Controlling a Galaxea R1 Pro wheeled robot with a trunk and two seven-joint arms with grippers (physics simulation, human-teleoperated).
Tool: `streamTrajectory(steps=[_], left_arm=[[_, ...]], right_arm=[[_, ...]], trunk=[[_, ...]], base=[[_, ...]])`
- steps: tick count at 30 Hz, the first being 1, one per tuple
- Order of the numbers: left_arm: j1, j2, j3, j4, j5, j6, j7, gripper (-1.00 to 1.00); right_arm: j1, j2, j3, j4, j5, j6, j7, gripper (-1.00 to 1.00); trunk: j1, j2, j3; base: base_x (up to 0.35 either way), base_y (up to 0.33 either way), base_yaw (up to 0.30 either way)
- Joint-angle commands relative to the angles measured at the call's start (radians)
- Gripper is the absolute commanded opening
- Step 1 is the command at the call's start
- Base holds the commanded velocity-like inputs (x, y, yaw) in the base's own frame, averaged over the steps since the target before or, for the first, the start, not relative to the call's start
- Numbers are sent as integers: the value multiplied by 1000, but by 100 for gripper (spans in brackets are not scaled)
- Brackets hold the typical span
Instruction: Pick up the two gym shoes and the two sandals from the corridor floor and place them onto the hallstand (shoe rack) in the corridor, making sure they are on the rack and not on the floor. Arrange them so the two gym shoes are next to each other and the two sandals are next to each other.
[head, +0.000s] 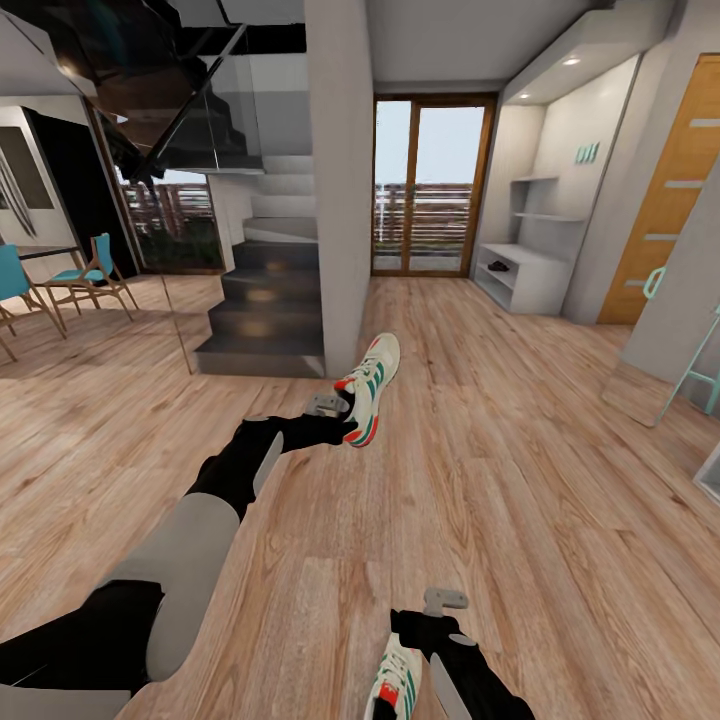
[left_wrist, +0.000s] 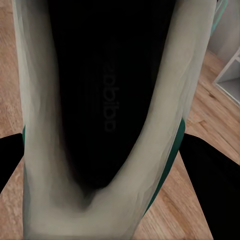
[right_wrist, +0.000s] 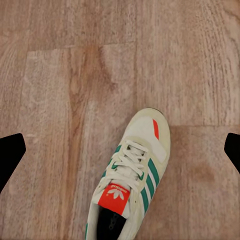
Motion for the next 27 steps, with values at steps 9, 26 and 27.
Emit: streamTrajectory(steps=[9, 26, 27], left_arm=[[0, 0, 2, -2, -9, 2, -6, -100], [1, 1, 2, -3, -9, -1, -6, -100], [1, 2, 2, -3, -9, -1, -6, -100]], right_arm=[[0, 0, 3, -2, -10, 4, -8, 100], [0, 0, -2, -2, -10, 4, -9, 100], [0, 0, -3, -2, -10, 4, -9, 100]], trunk=[[0, 0, -1], [4, -7, -6], [7, -14, -10]], base=[[42, 0, 0], [6, 0, 0], [0, 0, 0]])
